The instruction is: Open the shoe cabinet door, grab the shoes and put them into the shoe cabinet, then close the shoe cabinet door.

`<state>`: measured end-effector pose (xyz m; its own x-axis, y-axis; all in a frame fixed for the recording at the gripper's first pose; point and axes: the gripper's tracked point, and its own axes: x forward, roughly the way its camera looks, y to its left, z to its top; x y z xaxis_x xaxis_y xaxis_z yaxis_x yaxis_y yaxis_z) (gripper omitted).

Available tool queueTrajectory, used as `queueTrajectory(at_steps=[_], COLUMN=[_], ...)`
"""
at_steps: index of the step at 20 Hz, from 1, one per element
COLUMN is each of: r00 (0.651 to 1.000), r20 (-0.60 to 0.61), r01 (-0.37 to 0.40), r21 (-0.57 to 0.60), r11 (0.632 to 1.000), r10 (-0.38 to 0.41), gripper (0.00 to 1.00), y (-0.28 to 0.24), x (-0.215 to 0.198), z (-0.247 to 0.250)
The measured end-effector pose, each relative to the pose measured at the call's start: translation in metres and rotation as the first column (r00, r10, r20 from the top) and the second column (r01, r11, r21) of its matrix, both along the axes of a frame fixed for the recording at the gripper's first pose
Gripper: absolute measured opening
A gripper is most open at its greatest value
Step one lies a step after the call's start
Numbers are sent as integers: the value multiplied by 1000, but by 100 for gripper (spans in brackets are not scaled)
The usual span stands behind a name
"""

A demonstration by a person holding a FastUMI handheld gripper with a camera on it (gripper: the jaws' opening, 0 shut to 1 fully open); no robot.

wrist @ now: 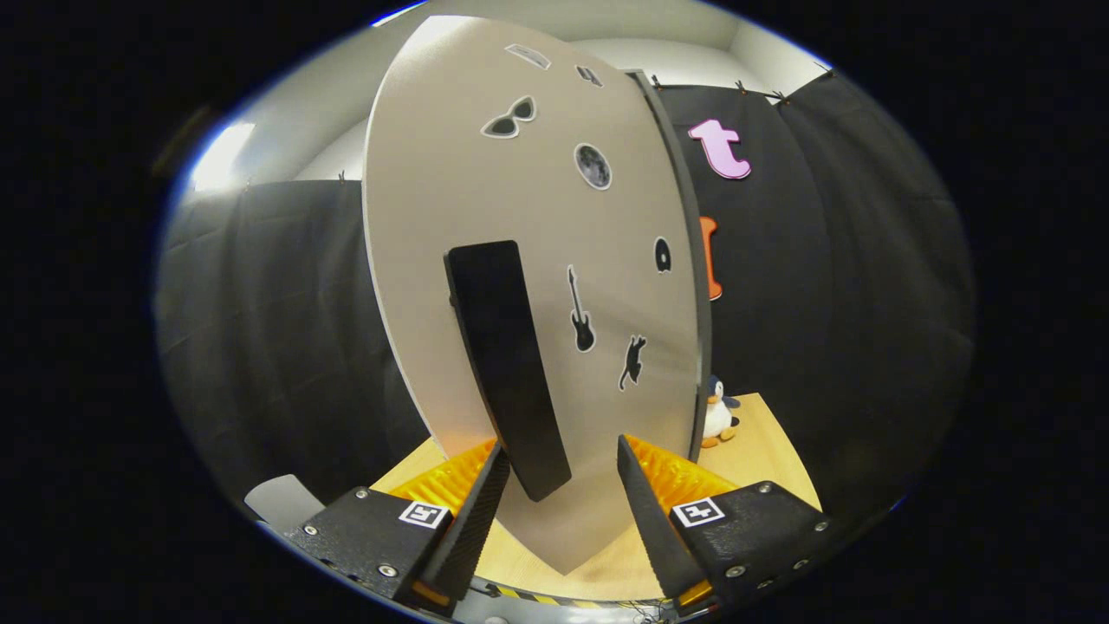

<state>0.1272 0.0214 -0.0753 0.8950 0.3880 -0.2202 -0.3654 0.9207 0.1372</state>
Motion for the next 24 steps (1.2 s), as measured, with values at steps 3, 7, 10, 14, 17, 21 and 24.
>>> queueTrajectory(at_steps=[3,7,10,14,17,21,24], r00=[999,999,997,995,993,983,977], r20=[20,42,76,92,112,167,188], r01=[-25,-29,-10,30,51,92,113], r21=[-29,-52,-61,-62,-81,-74,-57], r11=[999,998,998,998,995,993,992], r10=[25,31,14,-25,-42,-79,-100], gripper=[81,83,83,84,84,87,87], y=[32,83,113,124,133,142,145], x=[19,51,79,91,104,116,121], z=[0,0,2,4,6,7,6])
